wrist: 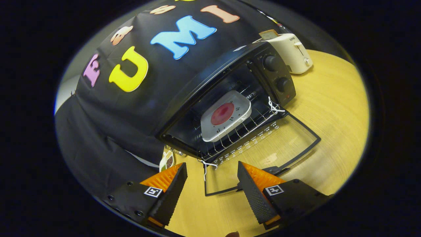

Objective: Open the toaster oven, put the food inside, and close the toaster oven door.

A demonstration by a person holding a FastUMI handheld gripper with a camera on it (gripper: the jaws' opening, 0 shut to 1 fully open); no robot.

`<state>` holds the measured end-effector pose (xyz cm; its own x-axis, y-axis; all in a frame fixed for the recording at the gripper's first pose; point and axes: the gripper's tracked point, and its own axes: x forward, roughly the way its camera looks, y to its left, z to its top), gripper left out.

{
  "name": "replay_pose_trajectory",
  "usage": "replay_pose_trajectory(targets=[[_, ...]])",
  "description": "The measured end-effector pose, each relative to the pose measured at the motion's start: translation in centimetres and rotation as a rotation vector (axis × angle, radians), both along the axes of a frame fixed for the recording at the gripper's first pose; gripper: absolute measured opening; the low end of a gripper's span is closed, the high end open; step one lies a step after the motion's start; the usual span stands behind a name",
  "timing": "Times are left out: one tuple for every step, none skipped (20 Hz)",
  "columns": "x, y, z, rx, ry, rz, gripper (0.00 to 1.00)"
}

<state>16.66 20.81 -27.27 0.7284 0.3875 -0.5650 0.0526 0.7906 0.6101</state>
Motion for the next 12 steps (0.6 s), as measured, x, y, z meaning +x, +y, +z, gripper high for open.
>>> replay_pose_trajectory(targets=[[-0.7, -0.4, -0.4, -0.043, 0.000, 0.021, 0.97], [-1.3, -0.7, -0.9, -0.086, 0.000, 0.040, 0.97], [-1.7, -0.9, -1.2, -0.124, 0.001, 0.060, 0.97], [-2.3, -1.0, -1.5, -0.155, -0.003, 0.082, 0.97], [-2.8, -1.2, -1.8, -0.187, -0.001, 0.099, 0.98], [-3.2, -1.4, -2.2, -0.218, -0.001, 0.116, 0.98], [-3.6, -1.7, -2.8, -0.263, 0.004, 0.133, 0.98], [-3.8, -2.2, -3.3, -0.321, -0.002, 0.148, 0.98], [-3.9, -2.7, -3.7, -0.376, -0.012, 0.163, 0.98], [-4.1, -2.9, -4.1, -0.415, -0.013, 0.179, 0.98], [-4.5, -2.9, -4.8, -0.437, -0.002, 0.193, 0.98], [-4.7, -3.0, -5.4, -0.454, 0.015, 0.202, 0.98]])
